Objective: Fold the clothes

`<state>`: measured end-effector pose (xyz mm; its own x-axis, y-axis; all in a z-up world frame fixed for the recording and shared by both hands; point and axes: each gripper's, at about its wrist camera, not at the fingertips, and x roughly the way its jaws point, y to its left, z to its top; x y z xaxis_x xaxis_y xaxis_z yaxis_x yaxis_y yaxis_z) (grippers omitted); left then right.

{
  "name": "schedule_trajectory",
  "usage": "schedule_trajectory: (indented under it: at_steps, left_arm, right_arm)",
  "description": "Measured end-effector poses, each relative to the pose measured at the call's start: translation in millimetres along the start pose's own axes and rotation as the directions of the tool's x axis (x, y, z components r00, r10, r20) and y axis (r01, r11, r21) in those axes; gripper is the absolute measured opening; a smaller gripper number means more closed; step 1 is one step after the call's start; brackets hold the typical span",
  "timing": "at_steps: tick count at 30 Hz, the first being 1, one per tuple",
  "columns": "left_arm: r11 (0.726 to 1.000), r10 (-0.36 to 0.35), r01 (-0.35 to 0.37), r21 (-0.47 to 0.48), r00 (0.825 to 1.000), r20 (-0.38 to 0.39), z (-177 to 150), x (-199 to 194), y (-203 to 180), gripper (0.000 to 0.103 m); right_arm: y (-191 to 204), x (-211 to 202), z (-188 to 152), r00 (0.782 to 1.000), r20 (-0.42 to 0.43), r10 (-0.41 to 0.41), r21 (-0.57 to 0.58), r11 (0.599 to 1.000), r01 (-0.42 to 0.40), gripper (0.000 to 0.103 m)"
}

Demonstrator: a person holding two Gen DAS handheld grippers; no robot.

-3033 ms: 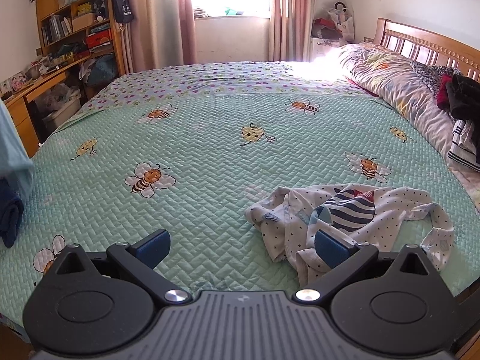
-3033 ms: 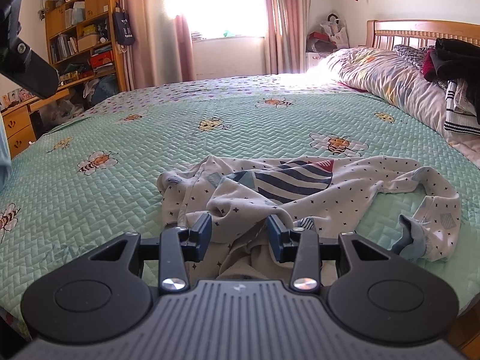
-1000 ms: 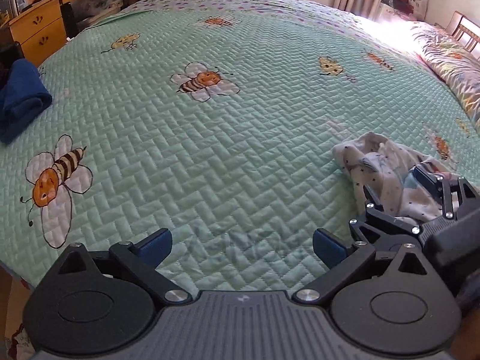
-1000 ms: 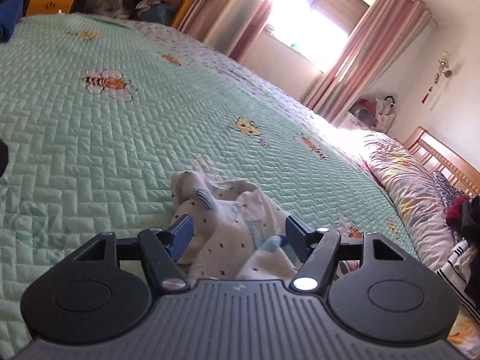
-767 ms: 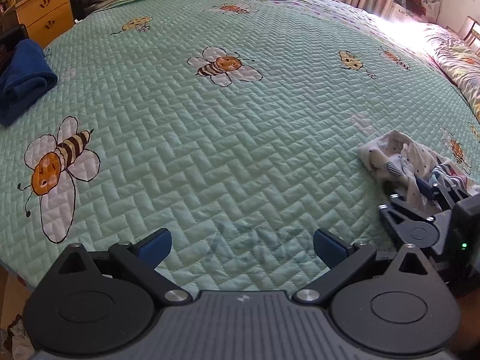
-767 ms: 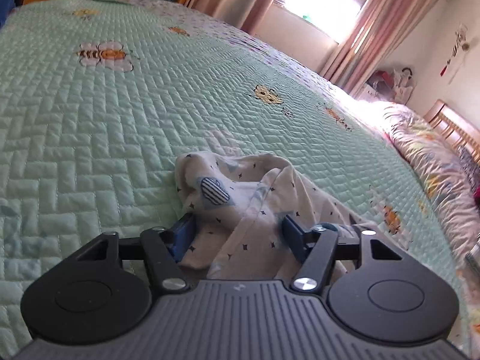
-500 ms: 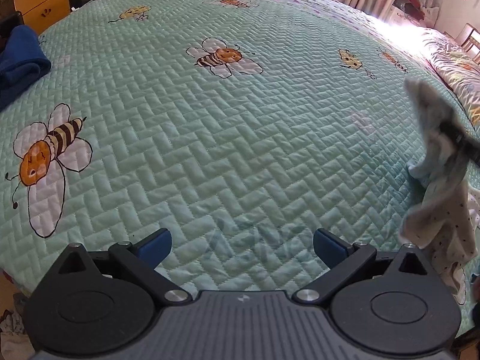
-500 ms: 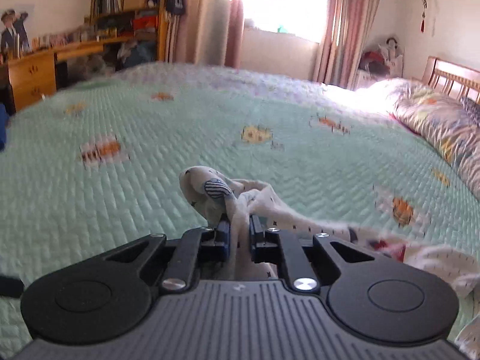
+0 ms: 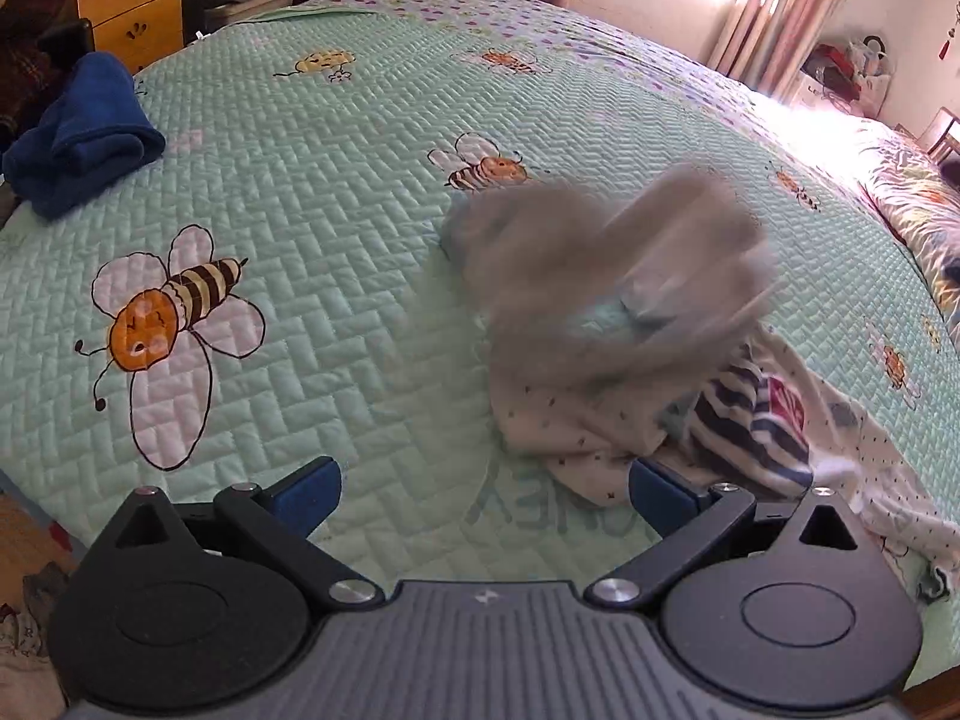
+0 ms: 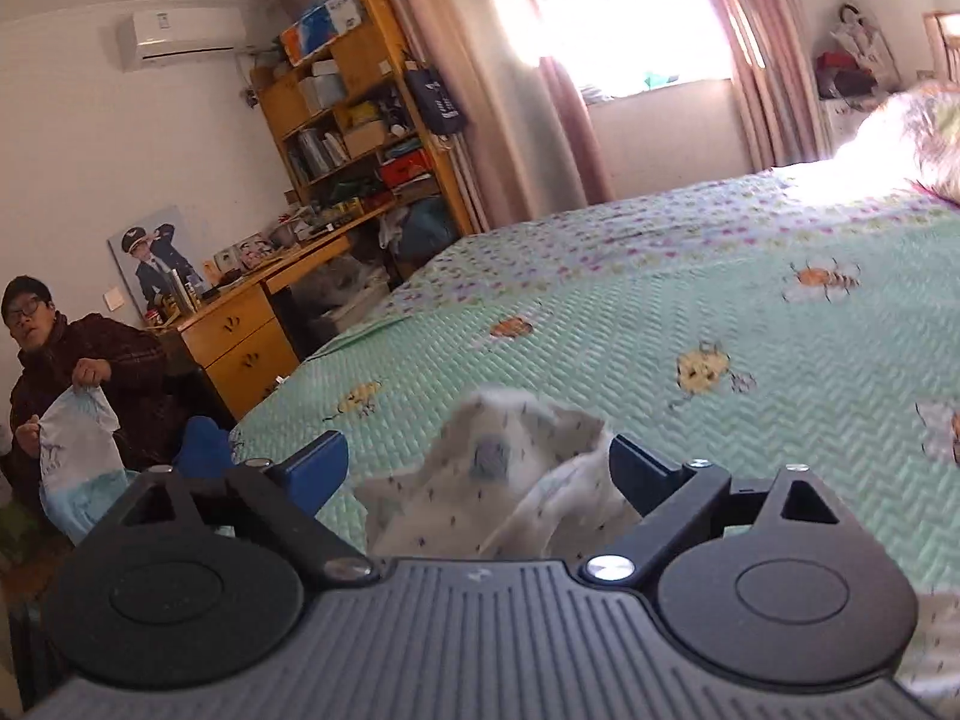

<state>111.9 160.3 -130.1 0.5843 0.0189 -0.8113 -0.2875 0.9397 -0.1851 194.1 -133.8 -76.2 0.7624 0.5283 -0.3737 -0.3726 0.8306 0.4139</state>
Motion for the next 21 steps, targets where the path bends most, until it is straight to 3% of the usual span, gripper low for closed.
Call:
schedule_trajectory:
  at_steps: [5,7,12,15,19,21]
  left_arm:
    - [1.0,0.014,-0.014,0.018,1.0,-0.004,4,11,1,0.102]
    - [0.999,0.016,-0.015,0.037,1.0,-0.016,11,20,-4,0.102]
    - [0.992,0.003,-0.005,0.13,1.0,0.011,37,34,-27,0.102]
    - [0.987,0.047,-0.05,0.152,0.999,0.023,52,49,-26,0.102]
    - [0.999,0.046,-0.046,0.006,0.998,-0.049,58,76,12,0.102]
    - [1.0,0.022,-0.023,-0.01,0.996,-0.086,51,87,16,0.101]
  right_arm:
    - [-49,-33,-83,0.989,-0.064,-0.134,0.162,0.976,0.143,0.094]
    - [-60,-41,-98,0.981,-0.081,-0.175,0.172,0.967,0.187,0.094]
    - [-76,-43,-98,0.969,-0.071,-0.235,0.14,0.96,0.243,0.094]
    - [-78,-36,-92,0.966,-0.065,-0.25,0.099,0.962,0.256,0.094]
    - [-84,-26,-96,0.973,-0.063,-0.221,0.081,0.971,0.226,0.094]
    - [-86,-19,-106,0.969,-0.075,-0.235,0.063,0.969,0.24,0.094]
